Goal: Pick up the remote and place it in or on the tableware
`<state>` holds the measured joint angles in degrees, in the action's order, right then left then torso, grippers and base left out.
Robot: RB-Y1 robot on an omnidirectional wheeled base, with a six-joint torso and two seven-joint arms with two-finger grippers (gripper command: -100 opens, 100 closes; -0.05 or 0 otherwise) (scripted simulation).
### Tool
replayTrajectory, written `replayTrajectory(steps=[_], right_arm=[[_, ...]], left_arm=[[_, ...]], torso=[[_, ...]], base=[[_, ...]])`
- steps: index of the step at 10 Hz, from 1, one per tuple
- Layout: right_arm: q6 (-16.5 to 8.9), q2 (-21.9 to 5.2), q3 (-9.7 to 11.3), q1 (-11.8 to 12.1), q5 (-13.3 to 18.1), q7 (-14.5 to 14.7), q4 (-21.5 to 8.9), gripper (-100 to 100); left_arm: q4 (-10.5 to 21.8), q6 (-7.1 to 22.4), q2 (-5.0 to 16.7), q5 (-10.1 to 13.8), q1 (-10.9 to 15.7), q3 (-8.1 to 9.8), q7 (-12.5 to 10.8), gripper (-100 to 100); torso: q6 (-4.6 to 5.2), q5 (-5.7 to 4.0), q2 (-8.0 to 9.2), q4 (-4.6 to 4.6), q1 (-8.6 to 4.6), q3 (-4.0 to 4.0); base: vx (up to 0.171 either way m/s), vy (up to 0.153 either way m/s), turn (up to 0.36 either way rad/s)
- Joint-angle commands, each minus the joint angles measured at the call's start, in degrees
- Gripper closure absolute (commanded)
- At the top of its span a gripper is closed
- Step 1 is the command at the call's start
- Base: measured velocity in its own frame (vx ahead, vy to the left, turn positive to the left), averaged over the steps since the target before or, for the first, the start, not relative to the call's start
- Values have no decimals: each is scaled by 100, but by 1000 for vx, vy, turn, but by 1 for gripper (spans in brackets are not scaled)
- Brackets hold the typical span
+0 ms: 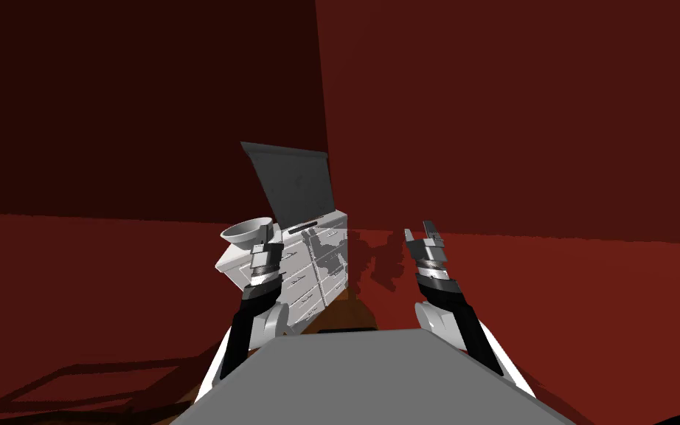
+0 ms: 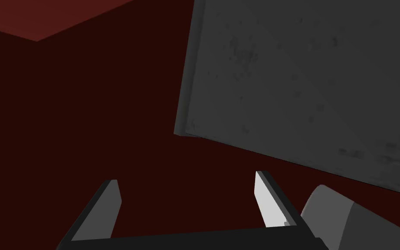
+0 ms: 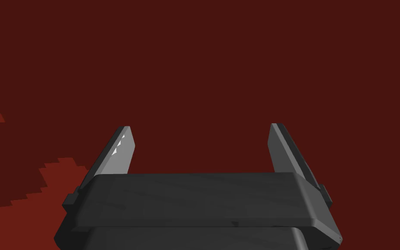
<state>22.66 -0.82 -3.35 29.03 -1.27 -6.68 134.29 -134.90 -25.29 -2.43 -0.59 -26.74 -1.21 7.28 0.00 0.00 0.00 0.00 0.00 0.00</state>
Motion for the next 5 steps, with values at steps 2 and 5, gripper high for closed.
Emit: replayTrajectory(steps=[2,5], right_arm=[[0,0,0,-1,0,0,0,0],[0,0,0,-1,0,0,0,0]], left_arm=[[144,-62,444,-93,51,38,45,-100],[237,-106,821,-155,79,60,80,-100]], torso=[[1,0,13,2,-2,7],[1,-1,38,8,-4,21]], base=[[-80,-12,-22],[-89,-13,-18]])
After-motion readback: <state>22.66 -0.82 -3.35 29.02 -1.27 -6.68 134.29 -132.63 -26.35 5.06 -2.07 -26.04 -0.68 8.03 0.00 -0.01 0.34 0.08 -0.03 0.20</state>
